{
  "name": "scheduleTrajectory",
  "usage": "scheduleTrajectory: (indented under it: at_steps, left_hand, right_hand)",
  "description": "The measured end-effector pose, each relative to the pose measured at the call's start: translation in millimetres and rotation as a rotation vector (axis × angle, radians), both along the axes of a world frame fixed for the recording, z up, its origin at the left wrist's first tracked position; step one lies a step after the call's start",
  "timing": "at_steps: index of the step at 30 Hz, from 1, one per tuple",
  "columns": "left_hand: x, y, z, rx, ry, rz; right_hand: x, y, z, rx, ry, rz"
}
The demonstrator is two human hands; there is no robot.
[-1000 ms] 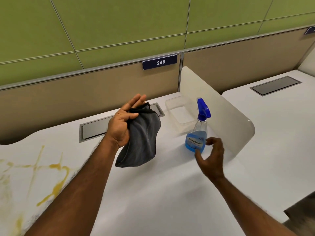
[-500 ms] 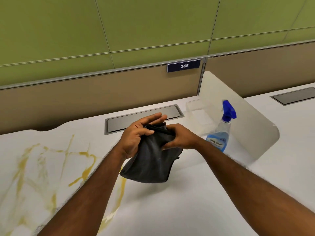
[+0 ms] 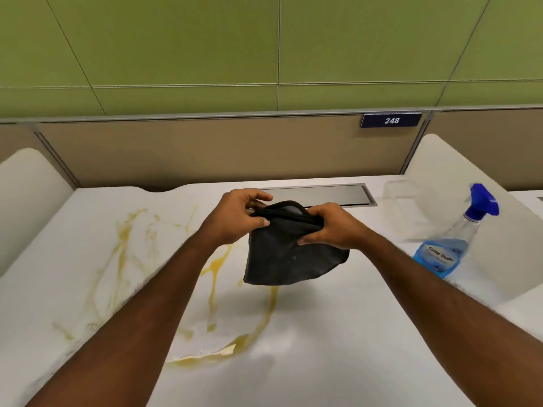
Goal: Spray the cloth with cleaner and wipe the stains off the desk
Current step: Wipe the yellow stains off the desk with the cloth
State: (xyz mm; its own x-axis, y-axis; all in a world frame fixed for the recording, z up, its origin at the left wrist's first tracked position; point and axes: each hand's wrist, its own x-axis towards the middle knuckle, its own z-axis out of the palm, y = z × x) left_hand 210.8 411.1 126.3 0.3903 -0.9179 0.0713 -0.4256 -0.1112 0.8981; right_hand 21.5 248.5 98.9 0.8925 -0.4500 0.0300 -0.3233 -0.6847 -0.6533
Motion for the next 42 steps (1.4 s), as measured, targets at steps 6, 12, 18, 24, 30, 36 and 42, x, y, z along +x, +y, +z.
scheduleTrajectory:
  at_steps: [6,12,18,24,30,36,42]
  left_hand:
    - [32.7,21.9,12.4,0.031,-0.094,-0.05]
    - [73.0,31.3,18.0,0.08,-0.087,-0.071]
    - [103.3,33.7,8.9,0.107,-0.246,0.026]
    - [85.7,56.5,-39.6,-0.08,-0.382,0.054]
    - [49.7,93.5,-131.2,0.064,-0.33,0.057]
    - [6.6,127.1,-180.0,0.127,-0.241,0.124]
    - [-18.9,131.6,-199.1,0.147,-0.185,0.175]
  right_hand:
    - [33.1,10.3,5.8,0.065,0.203,0.074]
    - [74.1,16.9,6.7,0.149,0.193,0.087]
    - [109.1,24.7,1.4,-0.104,0.037,0.046]
    - [108.7,36.7,-34.8,-0.242,0.0,0.046]
    - [82.5,58.6,-101.8,-0.38,0.131,0.231]
    - [38.3,78.9,-144.7,-0.338,0.169,0.307]
    - [10.2,83.8,-166.7,-0.251,0.199,0.38]
